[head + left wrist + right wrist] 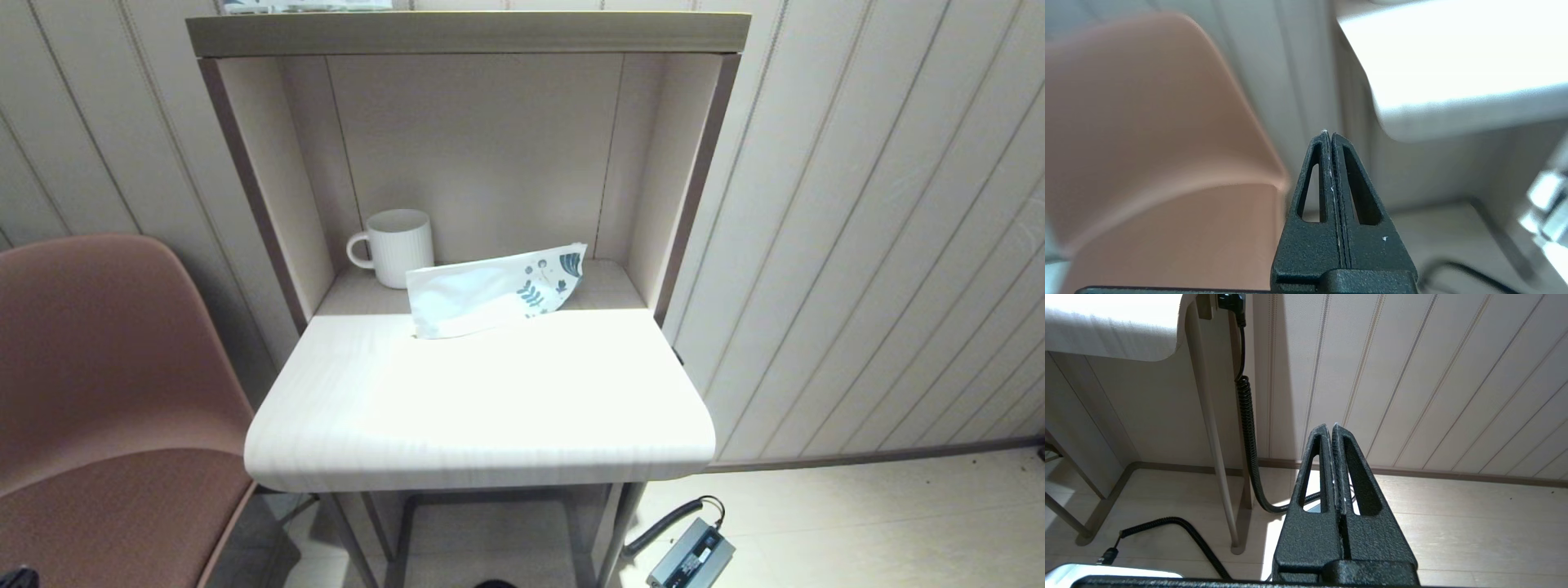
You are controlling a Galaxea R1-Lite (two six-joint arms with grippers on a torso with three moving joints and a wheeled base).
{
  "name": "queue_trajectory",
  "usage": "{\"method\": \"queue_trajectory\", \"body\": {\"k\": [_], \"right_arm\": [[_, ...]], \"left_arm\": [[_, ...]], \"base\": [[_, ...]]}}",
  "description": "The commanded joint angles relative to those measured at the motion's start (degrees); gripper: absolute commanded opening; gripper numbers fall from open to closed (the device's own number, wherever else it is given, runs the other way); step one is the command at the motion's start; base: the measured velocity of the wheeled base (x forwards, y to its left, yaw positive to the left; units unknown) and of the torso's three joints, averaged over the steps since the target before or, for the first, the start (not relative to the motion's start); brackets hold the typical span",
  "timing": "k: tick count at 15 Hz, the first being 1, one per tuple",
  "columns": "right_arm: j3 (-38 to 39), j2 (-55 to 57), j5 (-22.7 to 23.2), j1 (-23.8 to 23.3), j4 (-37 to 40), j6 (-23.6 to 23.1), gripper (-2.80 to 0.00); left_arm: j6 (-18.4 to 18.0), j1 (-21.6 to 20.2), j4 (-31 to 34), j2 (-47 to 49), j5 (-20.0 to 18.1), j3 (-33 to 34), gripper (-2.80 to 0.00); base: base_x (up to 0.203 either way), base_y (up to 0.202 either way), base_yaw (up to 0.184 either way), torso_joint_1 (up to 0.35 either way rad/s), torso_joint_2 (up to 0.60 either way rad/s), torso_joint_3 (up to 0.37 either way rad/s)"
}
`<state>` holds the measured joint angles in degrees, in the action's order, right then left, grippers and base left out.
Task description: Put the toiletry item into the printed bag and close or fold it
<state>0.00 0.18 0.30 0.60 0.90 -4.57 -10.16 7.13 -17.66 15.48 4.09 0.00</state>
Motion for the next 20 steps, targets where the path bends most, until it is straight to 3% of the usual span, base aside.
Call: {"method": "queue_trajectory", "body": {"k": [1, 3, 6, 9, 11, 12, 14, 15, 16, 18, 20], "right_arm": [[0.00, -0.18, 0.05, 0.02, -0.02, -0.52, -2.80], [0.00, -0.18, 0.14, 0.02, -0.02, -0.97, -2.80], [0.00, -0.18, 0.31, 0.02, -0.02, -1.94, -2.80], [0.00, -0.18, 0.31, 0.02, 0.06, -1.94, -2.80], [0.00, -0.18, 0.31, 0.02, 0.06, -1.85, -2.80], [0.00, -0.18, 0.31, 0.11, 0.00, -1.34, -2.80], [0.00, -0.18, 0.40, 0.02, -0.02, 0.00, -2.80], [0.00, -0.18, 0.40, 0.02, -0.02, 0.08, -2.80], [0.00, -0.18, 0.40, 0.04, -0.02, 0.20, -2.80], [0.00, -0.18, 0.40, 0.08, -0.02, 0.44, -2.80], [0.00, -0.18, 0.40, 0.02, -0.02, 0.44, -2.80]], "left_arm": [[-0.57, -0.74, 2.06, 0.18, 5.12, 0.00, -2.80], [0.83, -1.14, 6.22, 0.17, 15.33, 0.00, -2.80], [-0.31, -1.59, 6.66, 0.14, 14.47, 0.00, -2.80], [-1.99, -8.52, 12.07, -4.21, 14.03, -1.23, -2.80], [-2.63, -7.79, 17.88, -11.83, 10.79, -2.68, -2.80], [-2.21, -7.52, 20.96, -14.63, 4.31, -3.22, -2.80], [-0.70, -7.22, 20.76, -15.46, -6.00, -1.49, -2.80], [-1.17, -7.17, 20.39, -15.44, -8.40, -0.75, -2.80], [-1.23, -7.14, 19.99, -15.44, -7.08, -0.63, -2.80], [4.19, -7.13, 19.17, -15.40, -5.63, -0.16, -2.80], [4.81, -7.08, 18.28, -15.39, -5.10, 0.00, -2.80]], "base": [[0.000, 0.000, 0.000, 0.000, 0.00, 0.000], [0.000, 0.000, 0.000, 0.000, 0.00, 0.000], [0.000, 0.000, 0.000, 0.000, 0.00, 0.000], [0.000, 0.000, 0.000, 0.000, 0.00, 0.000], [0.000, 0.000, 0.000, 0.000, 0.00, 0.000], [0.000, 0.000, 0.000, 0.000, 0.00, 0.000], [0.000, 0.000, 0.000, 0.000, 0.00, 0.000], [0.000, 0.000, 0.000, 0.000, 0.00, 0.000], [0.000, 0.000, 0.000, 0.000, 0.00, 0.000], [0.000, 0.000, 0.000, 0.000, 0.00, 0.000], [0.000, 0.000, 0.000, 0.000, 0.00, 0.000]]}}
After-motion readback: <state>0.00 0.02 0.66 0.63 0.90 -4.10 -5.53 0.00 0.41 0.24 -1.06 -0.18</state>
